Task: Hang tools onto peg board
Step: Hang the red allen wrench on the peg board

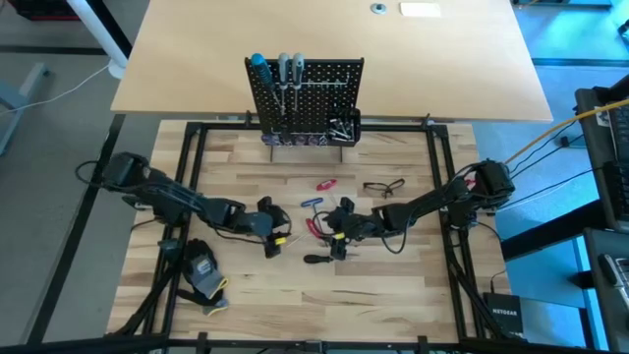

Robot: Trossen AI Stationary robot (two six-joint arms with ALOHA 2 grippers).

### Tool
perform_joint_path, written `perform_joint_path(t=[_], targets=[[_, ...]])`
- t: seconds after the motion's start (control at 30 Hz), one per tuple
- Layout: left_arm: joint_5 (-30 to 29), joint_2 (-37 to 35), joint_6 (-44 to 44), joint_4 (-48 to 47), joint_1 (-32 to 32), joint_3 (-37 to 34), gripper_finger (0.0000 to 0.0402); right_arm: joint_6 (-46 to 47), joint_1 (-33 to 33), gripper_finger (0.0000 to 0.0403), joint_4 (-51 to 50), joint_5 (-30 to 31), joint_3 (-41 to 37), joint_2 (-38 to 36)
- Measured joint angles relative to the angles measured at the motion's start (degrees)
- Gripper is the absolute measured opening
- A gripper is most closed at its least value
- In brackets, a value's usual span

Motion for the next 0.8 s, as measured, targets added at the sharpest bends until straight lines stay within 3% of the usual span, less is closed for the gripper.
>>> perform_joint_path(t=[0.37, 0.8], targets=[[2.8, 14.9, 0.0, -0.9, 3.0, 9.4, 0.0170, -6.3, 0.1, 0.0276, -0.4, 2.2, 0.0, -0.1], [2.9, 20.9, -0.7, 2.6, 5.1, 11.8, 0.0170, -5.3, -0.4, 0.0276, 0.0, 3.5, 0.0, -0.2]])
